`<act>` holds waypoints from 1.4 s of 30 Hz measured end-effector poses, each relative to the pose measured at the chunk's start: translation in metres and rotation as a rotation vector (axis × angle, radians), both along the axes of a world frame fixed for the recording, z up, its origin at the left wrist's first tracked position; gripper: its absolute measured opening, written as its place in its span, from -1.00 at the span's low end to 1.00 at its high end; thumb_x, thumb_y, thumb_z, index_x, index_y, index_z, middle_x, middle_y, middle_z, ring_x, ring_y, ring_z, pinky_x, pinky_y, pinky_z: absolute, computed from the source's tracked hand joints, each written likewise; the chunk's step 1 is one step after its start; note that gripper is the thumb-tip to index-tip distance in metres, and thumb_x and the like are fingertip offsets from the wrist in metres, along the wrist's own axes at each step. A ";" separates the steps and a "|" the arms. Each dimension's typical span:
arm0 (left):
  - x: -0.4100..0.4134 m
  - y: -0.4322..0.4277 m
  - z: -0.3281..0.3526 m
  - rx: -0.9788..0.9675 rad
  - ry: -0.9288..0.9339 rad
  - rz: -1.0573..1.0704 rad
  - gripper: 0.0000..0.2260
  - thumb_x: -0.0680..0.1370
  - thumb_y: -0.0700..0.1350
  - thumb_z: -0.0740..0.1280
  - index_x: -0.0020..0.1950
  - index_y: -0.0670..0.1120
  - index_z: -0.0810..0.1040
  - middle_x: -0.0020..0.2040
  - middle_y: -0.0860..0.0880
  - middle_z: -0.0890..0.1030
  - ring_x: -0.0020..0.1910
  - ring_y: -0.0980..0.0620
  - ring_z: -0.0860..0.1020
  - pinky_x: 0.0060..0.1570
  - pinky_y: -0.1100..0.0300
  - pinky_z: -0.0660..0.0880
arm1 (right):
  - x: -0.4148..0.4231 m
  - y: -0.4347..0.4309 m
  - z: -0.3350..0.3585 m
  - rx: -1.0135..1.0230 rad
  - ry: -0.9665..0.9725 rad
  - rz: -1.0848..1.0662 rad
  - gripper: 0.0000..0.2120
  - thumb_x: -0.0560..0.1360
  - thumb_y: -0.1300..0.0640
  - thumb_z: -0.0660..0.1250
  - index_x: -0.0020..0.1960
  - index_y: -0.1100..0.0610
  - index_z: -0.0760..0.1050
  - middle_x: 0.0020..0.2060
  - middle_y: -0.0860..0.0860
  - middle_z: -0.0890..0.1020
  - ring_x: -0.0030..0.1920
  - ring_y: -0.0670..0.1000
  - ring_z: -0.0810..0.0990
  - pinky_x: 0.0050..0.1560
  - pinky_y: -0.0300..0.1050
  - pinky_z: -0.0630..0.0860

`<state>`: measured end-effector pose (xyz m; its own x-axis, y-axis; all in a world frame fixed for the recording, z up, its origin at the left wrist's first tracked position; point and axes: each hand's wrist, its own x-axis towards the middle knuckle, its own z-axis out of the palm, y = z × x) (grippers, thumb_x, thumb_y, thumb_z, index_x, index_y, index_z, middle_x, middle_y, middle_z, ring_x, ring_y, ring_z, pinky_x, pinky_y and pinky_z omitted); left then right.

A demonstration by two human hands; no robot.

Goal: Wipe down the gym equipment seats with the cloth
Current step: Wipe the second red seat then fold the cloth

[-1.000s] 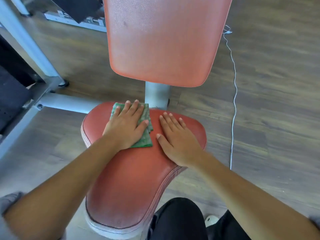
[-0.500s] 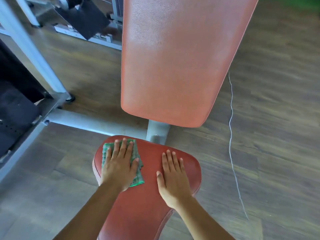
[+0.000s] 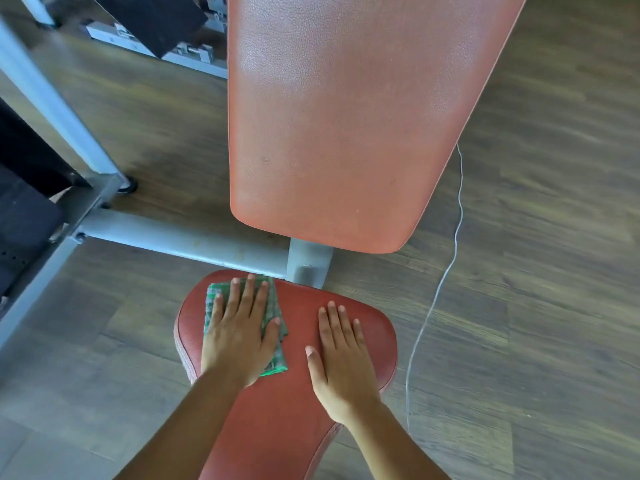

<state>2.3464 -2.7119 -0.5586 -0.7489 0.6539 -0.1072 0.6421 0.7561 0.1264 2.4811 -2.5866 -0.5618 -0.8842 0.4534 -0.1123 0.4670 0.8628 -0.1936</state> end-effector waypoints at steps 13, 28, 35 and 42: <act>-0.003 -0.010 0.001 -0.014 -0.003 0.030 -0.42 0.58 0.13 -0.04 0.52 -0.15 0.18 0.52 -0.13 0.22 0.51 -0.11 0.15 0.46 0.03 -0.12 | 0.001 -0.002 0.001 -0.025 0.012 -0.014 -0.44 0.63 -0.09 -0.11 0.46 0.22 0.31 0.46 0.12 0.31 0.47 0.08 0.27 0.39 0.04 0.09; -0.013 0.002 0.000 -0.037 -0.015 -0.074 -0.42 0.58 0.12 -0.05 0.53 -0.13 0.16 0.52 -0.12 0.19 0.51 -0.12 0.13 0.45 -0.02 -0.06 | -0.001 -0.003 0.000 -0.032 0.007 -0.030 -0.45 0.60 -0.05 -0.02 0.49 0.22 0.26 0.49 0.11 0.26 0.50 0.08 0.19 0.41 0.04 0.07; 0.001 -0.045 0.010 0.004 -0.033 -0.399 -0.47 0.62 0.13 -0.08 0.55 -0.07 0.14 0.55 -0.05 0.15 0.55 0.00 0.02 0.45 -0.02 0.00 | -0.001 -0.004 0.001 -0.017 -0.003 -0.028 -0.44 0.59 -0.05 -0.01 0.49 0.22 0.26 0.49 0.11 0.25 0.50 0.08 0.19 0.41 0.03 0.06; 0.003 0.011 0.006 -0.042 -0.056 -0.147 -0.40 0.56 0.18 -0.19 0.56 -0.06 -0.06 0.56 -0.05 -0.05 0.54 -0.07 -0.11 0.50 -0.01 -0.15 | -0.002 -0.004 0.000 -0.013 -0.011 -0.033 -0.44 0.58 -0.04 -0.01 0.49 0.23 0.24 0.50 0.11 0.24 0.50 0.08 0.18 0.42 0.03 0.05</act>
<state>2.3493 -2.7004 -0.5530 -0.6374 0.7504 -0.1750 0.7394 0.6596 0.1353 2.4793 -2.5908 -0.5621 -0.8676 0.4806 -0.1277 0.4971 0.8445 -0.1993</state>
